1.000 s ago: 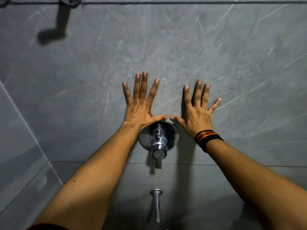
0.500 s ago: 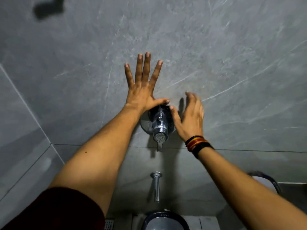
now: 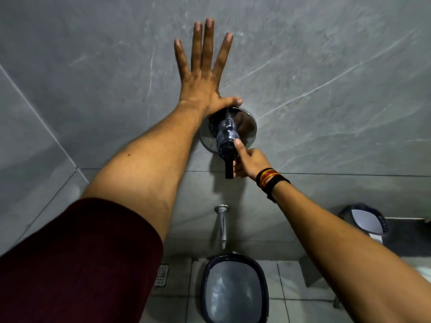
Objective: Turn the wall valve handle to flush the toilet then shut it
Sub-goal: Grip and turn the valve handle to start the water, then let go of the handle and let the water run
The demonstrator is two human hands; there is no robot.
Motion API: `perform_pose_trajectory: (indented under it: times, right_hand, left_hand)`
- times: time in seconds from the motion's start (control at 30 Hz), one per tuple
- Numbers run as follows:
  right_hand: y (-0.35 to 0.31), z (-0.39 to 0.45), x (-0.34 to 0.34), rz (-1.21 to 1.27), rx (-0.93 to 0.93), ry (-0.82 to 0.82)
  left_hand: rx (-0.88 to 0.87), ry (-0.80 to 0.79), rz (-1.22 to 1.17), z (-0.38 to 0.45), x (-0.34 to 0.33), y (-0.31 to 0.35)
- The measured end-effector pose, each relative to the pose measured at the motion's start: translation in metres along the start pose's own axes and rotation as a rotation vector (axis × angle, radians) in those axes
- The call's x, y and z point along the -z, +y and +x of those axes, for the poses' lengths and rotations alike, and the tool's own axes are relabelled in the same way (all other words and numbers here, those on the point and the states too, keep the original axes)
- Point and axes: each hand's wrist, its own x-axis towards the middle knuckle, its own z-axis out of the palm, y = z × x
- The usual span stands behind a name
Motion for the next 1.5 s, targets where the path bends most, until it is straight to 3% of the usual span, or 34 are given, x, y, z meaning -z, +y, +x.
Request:
perform_pose_trajectory:
  times: [0.2,0.4,0.53,0.7,0.87,1.5]
  right_hand:
    - [0.005,0.001,0.0,-0.057,0.011,0.036]
    - [-0.003,-0.012,0.01,-0.328,0.454,0.53]
    - [-0.024,0.004,0.029,-0.521,0.672,0.64]
    - [-0.069,0.022,0.063,-0.961,0.732,0.679]
    - [-0.094,0.039,0.089,-1.162,0.772,0.714]
    - [-0.094,0.05,0.096,-1.231,0.726,0.734]
  left_hand:
    - [0.005,0.0,0.005,0.001,0.002,0.001]
    - [0.007,0.017,0.014,0.001,0.001,0.002]
    - [0.001,0.025,0.014,0.001,0.0,0.001]
    - [0.001,0.026,0.02,0.003,-0.002,0.001]
    - [-0.003,0.034,0.023,0.003,-0.004,0.0]
    - [-0.002,0.009,0.02,0.004,-0.008,-0.001]
